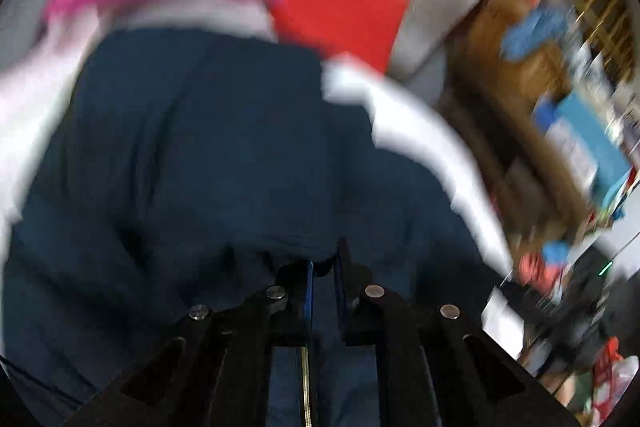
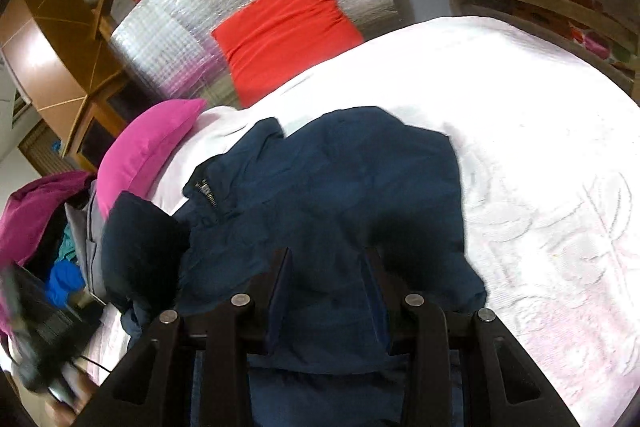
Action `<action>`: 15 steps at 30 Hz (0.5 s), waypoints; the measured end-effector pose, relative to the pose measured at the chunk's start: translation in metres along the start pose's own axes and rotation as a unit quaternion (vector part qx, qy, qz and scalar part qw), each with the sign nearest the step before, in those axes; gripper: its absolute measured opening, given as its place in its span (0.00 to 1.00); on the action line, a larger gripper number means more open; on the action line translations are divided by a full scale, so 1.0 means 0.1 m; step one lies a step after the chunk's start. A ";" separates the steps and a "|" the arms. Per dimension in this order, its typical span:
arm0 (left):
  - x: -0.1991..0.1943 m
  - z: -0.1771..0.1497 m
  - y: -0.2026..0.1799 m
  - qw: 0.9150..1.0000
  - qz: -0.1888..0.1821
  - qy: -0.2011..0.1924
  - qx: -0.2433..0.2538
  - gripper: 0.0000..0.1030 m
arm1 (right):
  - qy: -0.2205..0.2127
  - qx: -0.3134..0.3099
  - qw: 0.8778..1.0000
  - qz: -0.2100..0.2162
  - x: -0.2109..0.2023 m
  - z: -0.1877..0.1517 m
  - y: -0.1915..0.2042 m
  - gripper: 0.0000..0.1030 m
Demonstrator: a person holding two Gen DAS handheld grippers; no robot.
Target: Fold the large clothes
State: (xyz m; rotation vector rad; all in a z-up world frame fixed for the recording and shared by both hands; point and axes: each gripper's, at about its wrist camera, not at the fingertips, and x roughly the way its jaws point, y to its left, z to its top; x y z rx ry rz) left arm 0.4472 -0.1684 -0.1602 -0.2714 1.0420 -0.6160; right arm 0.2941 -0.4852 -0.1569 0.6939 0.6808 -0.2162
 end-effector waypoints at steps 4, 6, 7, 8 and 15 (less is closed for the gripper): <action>-0.04 -0.17 0.04 0.999 -0.002 0.042 -0.011 0.31 | 0.004 0.012 1.000 0.004 -0.02 0.05 -0.07 0.39; -0.24 -0.19 0.06 0.999 -0.015 0.030 -0.007 0.68 | 0.000 0.017 1.000 0.007 -0.05 0.06 -0.08 0.47; -0.39 -0.20 0.08 1.000 -0.025 0.011 -0.005 0.69 | -0.002 0.018 1.000 0.007 -0.06 0.07 -0.08 0.52; -0.56 -0.21 0.09 0.999 -0.035 -0.010 -0.001 0.69 | -0.004 0.018 1.000 0.009 -0.07 0.07 -0.07 0.60; -0.91 0.13 0.64 0.988 -0.054 -0.107 -0.099 0.81 | -0.004 0.010 1.000 0.022 -0.09 -0.02 0.07 0.62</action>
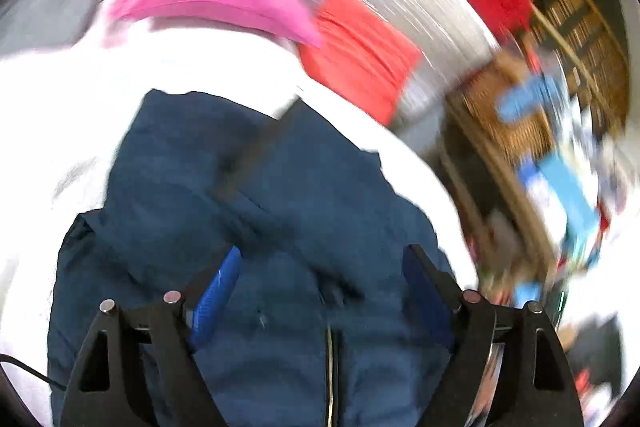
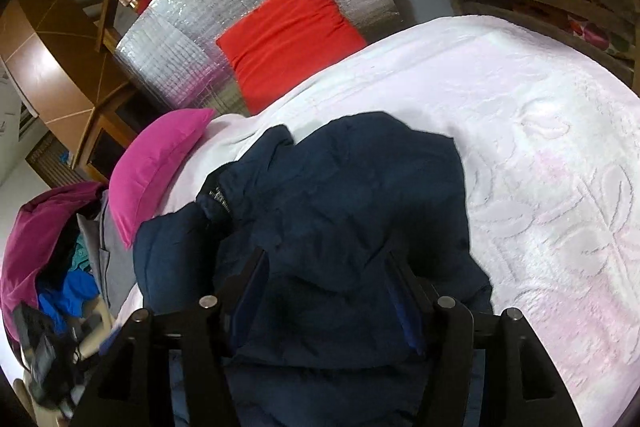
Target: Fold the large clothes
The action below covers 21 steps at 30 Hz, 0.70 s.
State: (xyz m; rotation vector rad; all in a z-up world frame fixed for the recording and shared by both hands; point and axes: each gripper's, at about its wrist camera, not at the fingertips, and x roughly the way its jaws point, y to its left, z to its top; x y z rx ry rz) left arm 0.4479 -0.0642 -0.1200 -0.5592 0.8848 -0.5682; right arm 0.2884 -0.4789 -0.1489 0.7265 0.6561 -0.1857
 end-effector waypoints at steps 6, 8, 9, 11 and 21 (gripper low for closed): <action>0.33 0.14 0.29 0.997 -0.008 -0.004 -0.074 0.81 | 0.005 -0.004 1.000 -0.008 0.04 -0.06 -0.02 0.62; 0.45 0.14 0.22 0.998 -0.012 0.008 -0.055 0.80 | 0.007 0.003 1.000 -0.007 0.04 -0.05 -0.07 0.62; 0.42 0.13 0.19 0.999 -0.013 0.008 -0.050 0.80 | 0.007 0.005 1.000 -0.008 0.05 -0.04 -0.09 0.62; 0.49 0.11 0.06 0.999 -0.028 0.006 -0.039 0.80 | 0.006 0.004 1.000 -0.012 0.06 -0.02 -0.11 0.62; 0.39 -0.37 -1.31 0.977 -0.130 0.047 0.162 0.81 | -0.007 0.026 0.999 -0.022 0.00 0.10 -0.32 0.62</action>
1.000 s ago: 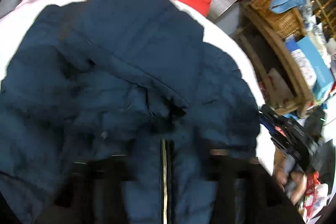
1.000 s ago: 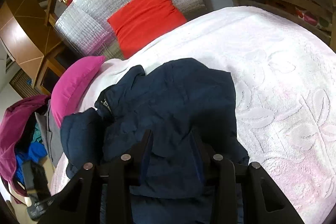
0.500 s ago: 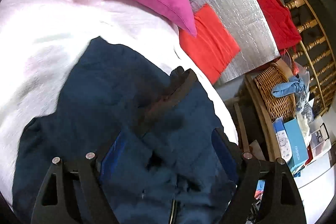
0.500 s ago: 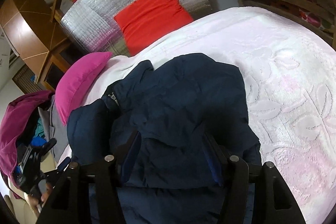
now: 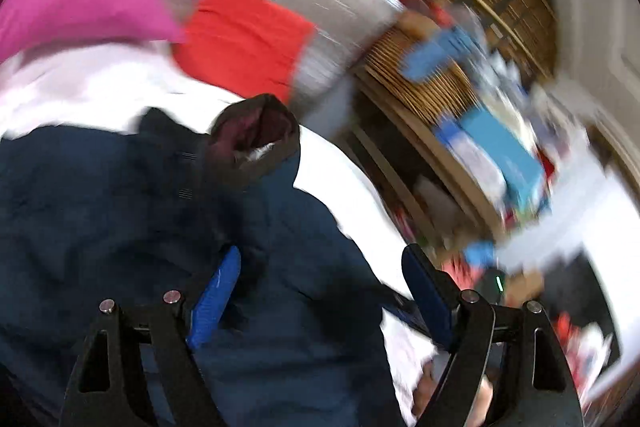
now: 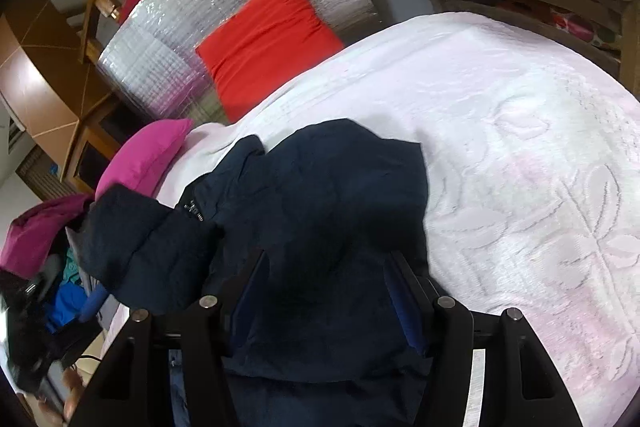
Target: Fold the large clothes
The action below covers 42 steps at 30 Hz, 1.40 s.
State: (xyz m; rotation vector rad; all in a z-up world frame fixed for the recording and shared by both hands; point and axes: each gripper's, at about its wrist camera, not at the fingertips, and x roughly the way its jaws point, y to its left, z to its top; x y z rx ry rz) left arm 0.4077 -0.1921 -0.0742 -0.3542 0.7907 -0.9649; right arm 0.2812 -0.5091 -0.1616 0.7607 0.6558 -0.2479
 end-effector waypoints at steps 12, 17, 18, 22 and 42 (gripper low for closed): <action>-0.21 -0.09 0.21 0.984 0.171 0.029 0.039 0.81 | -0.014 0.059 0.998 0.031 -0.18 0.14 -0.28 0.62; -0.43 -0.08 0.62 0.951 0.309 -0.005 0.025 0.81 | 0.014 0.064 0.995 0.074 -0.03 0.10 -0.22 0.62; -0.45 -0.09 0.65 0.944 0.328 -0.010 0.031 0.81 | 0.018 0.049 0.996 0.073 0.01 0.09 -0.13 0.62; -0.51 -0.13 0.66 0.934 0.353 -0.015 0.052 0.81 | 0.037 0.007 0.999 0.012 0.23 -0.01 0.09 0.62; -0.68 -0.14 0.62 0.914 0.390 -0.034 0.111 0.81 | -0.056 -0.108 0.991 -0.053 0.31 -0.07 0.77 0.13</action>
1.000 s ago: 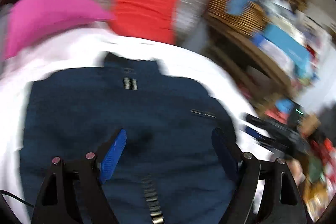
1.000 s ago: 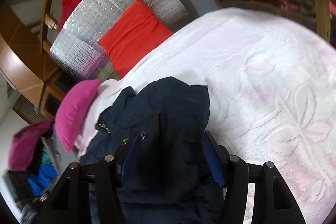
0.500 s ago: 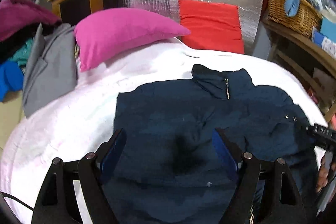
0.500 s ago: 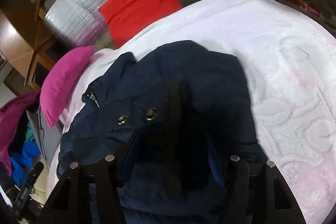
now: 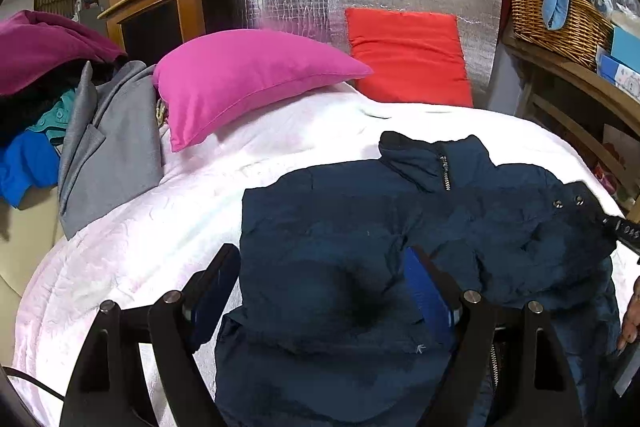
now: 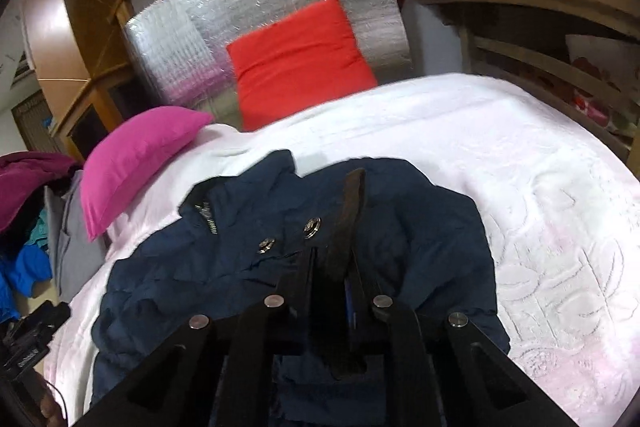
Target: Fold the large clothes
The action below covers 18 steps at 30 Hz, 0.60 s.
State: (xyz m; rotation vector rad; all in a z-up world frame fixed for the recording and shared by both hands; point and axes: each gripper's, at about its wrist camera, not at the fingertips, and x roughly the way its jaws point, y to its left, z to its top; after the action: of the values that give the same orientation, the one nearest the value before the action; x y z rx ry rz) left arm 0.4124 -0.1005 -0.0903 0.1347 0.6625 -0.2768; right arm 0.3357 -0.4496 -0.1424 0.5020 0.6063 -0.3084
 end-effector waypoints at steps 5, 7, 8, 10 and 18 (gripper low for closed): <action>-0.01 -0.01 -0.06 1.000 0.006 -0.005 0.014 0.81 | 0.063 0.004 0.997 -0.037 0.32 -0.10 -0.09 0.13; -0.01 -0.01 -0.07 1.000 0.007 -0.006 0.019 0.81 | 0.078 0.018 0.996 -0.034 0.35 -0.12 -0.14 0.13; -0.01 -0.01 -0.06 1.000 0.008 -0.006 0.019 0.81 | 0.083 0.029 0.996 -0.026 0.32 -0.12 -0.20 0.16; -0.01 -0.01 -0.05 1.000 0.010 -0.006 0.018 0.81 | 0.093 0.064 0.994 -0.005 0.29 -0.09 -0.28 0.18; -0.06 0.00 -0.04 0.999 0.021 -0.016 0.020 0.81 | 0.090 0.114 0.988 0.060 0.26 -0.07 -0.40 0.70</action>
State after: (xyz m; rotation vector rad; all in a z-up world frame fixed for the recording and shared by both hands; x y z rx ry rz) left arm 0.4072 -0.1031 -0.0868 0.1825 0.6210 -0.2507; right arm 0.3360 -0.4829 -0.1773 0.7905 0.7162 -0.2200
